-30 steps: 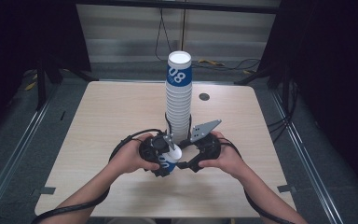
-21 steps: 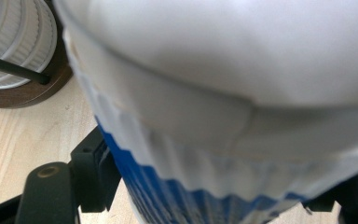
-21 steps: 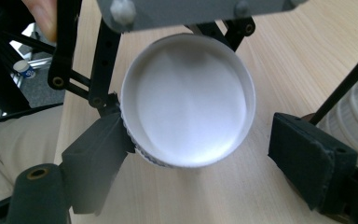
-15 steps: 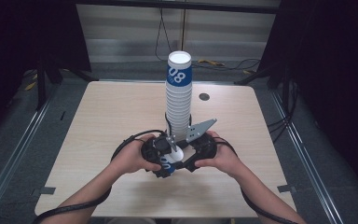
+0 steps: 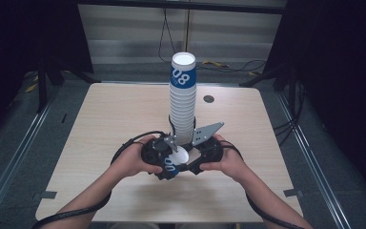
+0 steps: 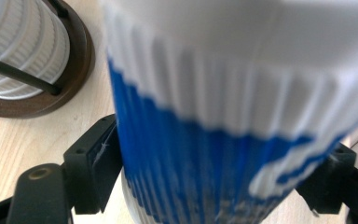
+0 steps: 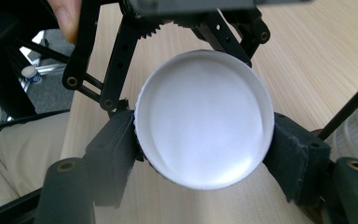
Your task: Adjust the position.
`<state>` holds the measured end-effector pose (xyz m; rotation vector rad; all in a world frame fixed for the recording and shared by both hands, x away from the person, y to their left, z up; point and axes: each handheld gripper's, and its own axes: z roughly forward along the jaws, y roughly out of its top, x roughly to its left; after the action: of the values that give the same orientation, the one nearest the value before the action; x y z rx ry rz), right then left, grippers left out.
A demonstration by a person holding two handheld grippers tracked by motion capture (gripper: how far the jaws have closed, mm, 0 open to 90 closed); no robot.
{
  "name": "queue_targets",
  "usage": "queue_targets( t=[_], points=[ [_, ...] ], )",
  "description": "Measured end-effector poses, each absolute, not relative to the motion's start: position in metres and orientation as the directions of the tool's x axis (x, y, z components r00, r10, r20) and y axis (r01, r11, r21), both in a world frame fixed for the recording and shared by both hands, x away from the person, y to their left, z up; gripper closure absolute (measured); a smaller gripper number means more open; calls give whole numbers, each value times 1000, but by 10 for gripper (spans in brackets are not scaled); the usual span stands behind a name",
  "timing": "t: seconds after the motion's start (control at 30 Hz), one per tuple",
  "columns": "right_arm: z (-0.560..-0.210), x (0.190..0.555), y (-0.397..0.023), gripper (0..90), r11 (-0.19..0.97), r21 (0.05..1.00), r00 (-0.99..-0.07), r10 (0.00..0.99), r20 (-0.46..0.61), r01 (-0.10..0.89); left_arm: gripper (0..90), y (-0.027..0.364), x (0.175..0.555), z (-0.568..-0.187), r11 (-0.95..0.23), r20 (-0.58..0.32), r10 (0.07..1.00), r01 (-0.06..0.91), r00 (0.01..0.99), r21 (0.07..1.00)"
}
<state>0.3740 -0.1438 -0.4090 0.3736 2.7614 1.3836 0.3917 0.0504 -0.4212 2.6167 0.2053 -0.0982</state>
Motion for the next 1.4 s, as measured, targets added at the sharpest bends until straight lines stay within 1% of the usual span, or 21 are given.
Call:
queue_targets(
  t=[0.03, 0.1, 0.13, 0.17, 0.2, 0.4, 0.67, 0.77, 0.83, 0.9, 0.97, 1.07, 1.27, 1.4],
  points=[
    [-409, 374, -145, 293, 572, 794, -970, 228, 84, 203, 194, 52, 393, -421, -858, -95, 114, 146, 989, 493],
    [-410, 373, -147, 293, 569, 796, -969, 231, 87, 207, 183, 54, 392, -422, -845, -117, 120, 163, 986, 510],
    [-411, 373, -147, 293, 568, 796, -969, 231, 88, 207, 181, 55, 392, -421, -850, -108, 103, 144, 989, 507],
    [-411, 372, -148, 293, 565, 798, -969, 231, 90, 209, 180, 55, 391, -422, -844, -114, 115, 158, 987, 512],
    [-411, 372, -148, 294, 563, 800, -969, 231, 91, 209, 180, 56, 391, -421, -846, -106, 100, 140, 989, 515],
    [-412, 371, -151, 294, 548, 809, -967, 234, 96, 213, 182, 59, 391, -421, -825, -121, 103, 153, 987, 544],
    [-414, 371, -156, 296, 547, 807, -964, 245, 100, 222, 176, 60, 392, -415, -828, -101, 124, 159, 987, 537],
    [-416, 371, -155, 296, 573, 790, -965, 249, 83, 216, 178, 62, 393, -412, -817, -118, 121, 166, 986, 552],
    [-419, 371, -156, 296, 579, 784, -963, 255, 83, 221, 180, 63, 392, -410, -823, -128, 119, 170, 985, 543],
    [-419, 371, -158, 296, 575, 786, -961, 262, 86, 227, 183, 65, 391, -409, -828, -111, 120, 161, 987, 538],
    [-420, 371, -162, 296, 567, 791, -960, 268, 84, 227, 183, 69, 391, -408, -825, -120, 122, 167, 985, 540],
    [-419, 370, -169, 295, 557, 794, -954, 288, 89, 242, 183, 78, 391, -410, -800, -132, 172, 217, 976, 560],
    [-416, 370, -181, 295, 521, 812, -941, 324, 98, 264, 179, 88, 392, -419, -775, -144, 203, 249, 969, 581],
    [-414, 370, -184, 295, 498, 823, -937, 333, 108, 273, 179, 91, 394, -425, -742, -173, 219, 279, 960, 610]
  ],
)
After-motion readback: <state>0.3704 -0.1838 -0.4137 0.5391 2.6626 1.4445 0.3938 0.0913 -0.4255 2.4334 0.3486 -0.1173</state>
